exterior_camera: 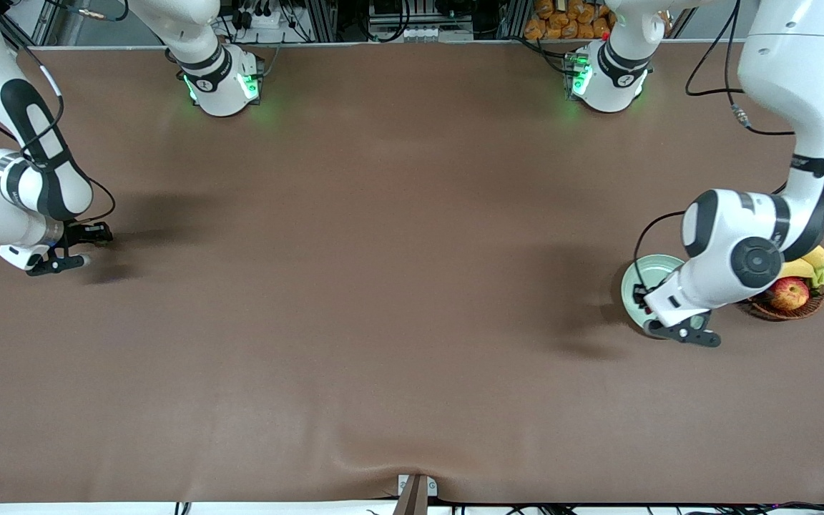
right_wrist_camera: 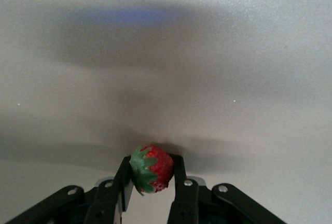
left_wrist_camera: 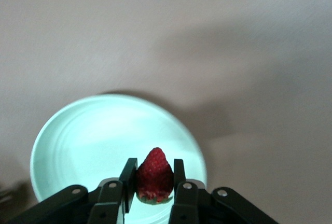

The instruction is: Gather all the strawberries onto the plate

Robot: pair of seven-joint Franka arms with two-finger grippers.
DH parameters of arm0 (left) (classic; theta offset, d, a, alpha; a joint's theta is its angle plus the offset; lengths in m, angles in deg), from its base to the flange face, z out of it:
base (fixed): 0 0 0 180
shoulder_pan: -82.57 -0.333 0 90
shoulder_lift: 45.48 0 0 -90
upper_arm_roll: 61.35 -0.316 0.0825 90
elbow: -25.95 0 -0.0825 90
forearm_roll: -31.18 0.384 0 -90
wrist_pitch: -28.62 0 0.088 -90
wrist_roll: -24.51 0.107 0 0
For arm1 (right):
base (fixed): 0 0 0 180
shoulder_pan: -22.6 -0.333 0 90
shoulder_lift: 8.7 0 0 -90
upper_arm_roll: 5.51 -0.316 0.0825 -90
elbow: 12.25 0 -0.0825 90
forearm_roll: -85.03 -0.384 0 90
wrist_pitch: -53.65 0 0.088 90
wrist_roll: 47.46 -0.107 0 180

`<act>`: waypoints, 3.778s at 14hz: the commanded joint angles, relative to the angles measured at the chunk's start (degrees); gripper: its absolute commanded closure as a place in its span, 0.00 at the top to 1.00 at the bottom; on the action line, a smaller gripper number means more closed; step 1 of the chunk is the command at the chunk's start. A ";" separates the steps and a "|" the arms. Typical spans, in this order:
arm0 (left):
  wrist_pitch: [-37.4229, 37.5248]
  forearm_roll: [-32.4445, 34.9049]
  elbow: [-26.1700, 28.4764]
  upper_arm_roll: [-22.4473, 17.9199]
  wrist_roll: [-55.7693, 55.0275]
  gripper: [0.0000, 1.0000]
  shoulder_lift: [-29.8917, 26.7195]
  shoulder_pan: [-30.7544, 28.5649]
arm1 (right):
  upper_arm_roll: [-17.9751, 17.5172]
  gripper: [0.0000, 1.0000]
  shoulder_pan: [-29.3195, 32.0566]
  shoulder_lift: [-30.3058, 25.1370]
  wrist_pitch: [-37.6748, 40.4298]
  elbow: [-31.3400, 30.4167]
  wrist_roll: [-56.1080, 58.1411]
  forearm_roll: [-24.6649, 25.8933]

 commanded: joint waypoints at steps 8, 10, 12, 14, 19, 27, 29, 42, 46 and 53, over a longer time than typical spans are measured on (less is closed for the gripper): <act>-3.58 0.98 2.70 1.00 6.75 1.00 2.18 -5.60 | -15.30 0.00 -2.66 -8.19 8.24 10.70 2.83 -0.31; -3.58 0.98 2.26 1.00 7.10 1.00 2.01 -5.51 | -20.49 0.00 -3.10 -7.76 8.24 14.13 2.83 -0.49; -3.58 0.98 1.48 1.00 7.19 1.00 1.83 -4.90 | -24.19 0.00 -4.76 -7.32 7.89 16.43 2.83 -2.06; -3.58 0.98 -0.02 1.09 7.28 1.00 1.75 -4.37 | -25.26 0.00 -9.93 -5.92 7.80 20.20 2.13 -4.70; -3.32 0.72 -3.53 3.63 6.40 1.00 1.48 -3.84 | -25.17 0.00 -21.54 4.01 6.84 31.98 -2.00 -5.94; -3.06 0.54 -6.08 6.27 5.43 1.00 1.31 -3.93 | -24.82 0.00 -38.33 18.51 -4.03 44.03 -21.06 -6.90; -3.05 -0.60 -6.09 6.62 5.43 1.00 1.31 -3.84 | -24.82 0.00 -42.63 21.85 -9.84 45.34 -23.79 -6.73; -2.70 -3.24 -5.65 11.64 -11.33 1.00 1.92 4.32 | -15.86 1.00 -60.58 38.48 -21.64 59.07 -29.96 -6.47; -2.70 -3.24 -6.09 11.64 -14.86 1.00 2.27 7.58 | -15.24 1.00 -58.83 33.75 -21.03 56.18 -30.13 -6.90; -3.23 -3.51 -10.56 11.55 -23.02 1.00 6.04 14.69 | -15.06 1.00 -46.10 11.53 -19.45 30.71 -29.43 -6.99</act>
